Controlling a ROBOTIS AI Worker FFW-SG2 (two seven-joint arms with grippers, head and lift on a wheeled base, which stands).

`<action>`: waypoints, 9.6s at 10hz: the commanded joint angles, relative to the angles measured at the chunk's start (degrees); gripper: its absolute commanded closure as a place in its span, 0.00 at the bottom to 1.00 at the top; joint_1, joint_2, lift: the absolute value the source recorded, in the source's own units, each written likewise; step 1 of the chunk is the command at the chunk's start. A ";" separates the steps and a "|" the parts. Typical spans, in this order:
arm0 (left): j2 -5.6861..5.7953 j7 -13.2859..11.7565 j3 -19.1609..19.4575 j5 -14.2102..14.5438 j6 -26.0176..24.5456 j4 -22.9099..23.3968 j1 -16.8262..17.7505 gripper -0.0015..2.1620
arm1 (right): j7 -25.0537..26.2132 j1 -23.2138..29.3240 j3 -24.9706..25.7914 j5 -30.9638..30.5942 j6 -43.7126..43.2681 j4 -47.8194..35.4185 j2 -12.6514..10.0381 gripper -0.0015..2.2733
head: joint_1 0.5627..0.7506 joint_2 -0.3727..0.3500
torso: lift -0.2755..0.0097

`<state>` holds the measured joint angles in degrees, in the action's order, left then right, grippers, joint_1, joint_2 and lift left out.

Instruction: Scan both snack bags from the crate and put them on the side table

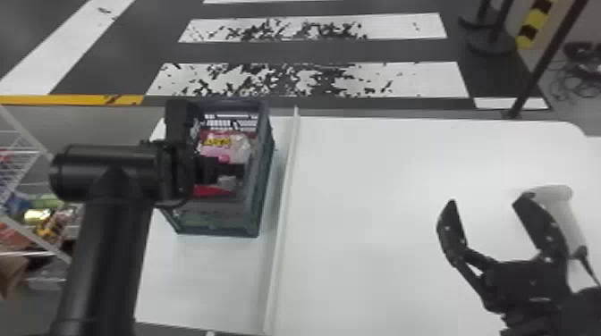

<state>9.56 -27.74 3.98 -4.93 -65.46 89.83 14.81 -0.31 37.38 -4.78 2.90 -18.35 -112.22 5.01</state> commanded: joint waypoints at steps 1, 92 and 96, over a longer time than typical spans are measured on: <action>-0.25 -0.29 0.68 -1.93 -3.41 -0.10 -0.04 0.98 | -0.05 -0.29 -0.41 0.00 0.21 0.16 0.18 0.03 | 0.70 0.66 | 0.66; -4.90 14.30 7.98 13.54 48.80 36.90 -45.75 0.05 | -5.23 -18.39 -8.58 -5.54 25.17 16.51 1.85 0.94 | 0.70 0.84 | 0.66; -5.17 14.30 7.27 13.45 48.80 36.29 -45.75 0.05 | -5.32 -19.80 -8.85 -4.92 20.60 24.16 1.32 0.94 | 0.70 0.82 | 0.66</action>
<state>4.39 -13.45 11.31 8.55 -16.66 126.16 -30.94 -5.62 17.77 -13.61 -2.22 2.96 -88.90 6.34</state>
